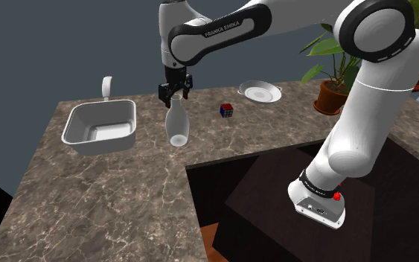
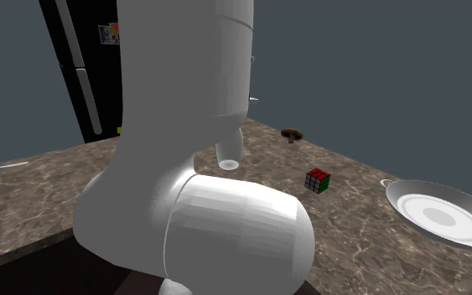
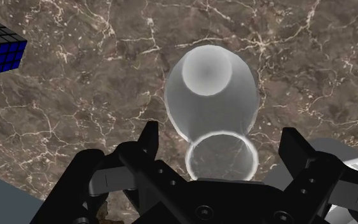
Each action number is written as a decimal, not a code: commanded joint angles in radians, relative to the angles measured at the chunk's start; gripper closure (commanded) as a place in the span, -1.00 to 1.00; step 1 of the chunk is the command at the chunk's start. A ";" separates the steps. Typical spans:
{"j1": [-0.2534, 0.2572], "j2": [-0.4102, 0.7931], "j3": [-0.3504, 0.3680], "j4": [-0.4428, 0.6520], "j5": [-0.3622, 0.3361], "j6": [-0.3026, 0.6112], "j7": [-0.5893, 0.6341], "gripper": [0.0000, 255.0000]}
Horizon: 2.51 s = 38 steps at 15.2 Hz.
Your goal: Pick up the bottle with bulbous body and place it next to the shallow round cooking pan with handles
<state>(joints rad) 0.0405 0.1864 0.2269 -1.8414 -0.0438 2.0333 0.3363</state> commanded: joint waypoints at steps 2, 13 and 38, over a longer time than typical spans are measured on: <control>0.000 0.000 0.000 0.000 0.000 0.000 0.000 1.00; 0.000 -0.008 0.000 0.017 0.002 -0.025 -0.002 1.00; -0.058 -0.115 -0.039 0.218 0.034 -0.329 -0.112 1.00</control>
<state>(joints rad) -0.0058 0.0789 0.1977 -1.6376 -0.0126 1.7254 0.2476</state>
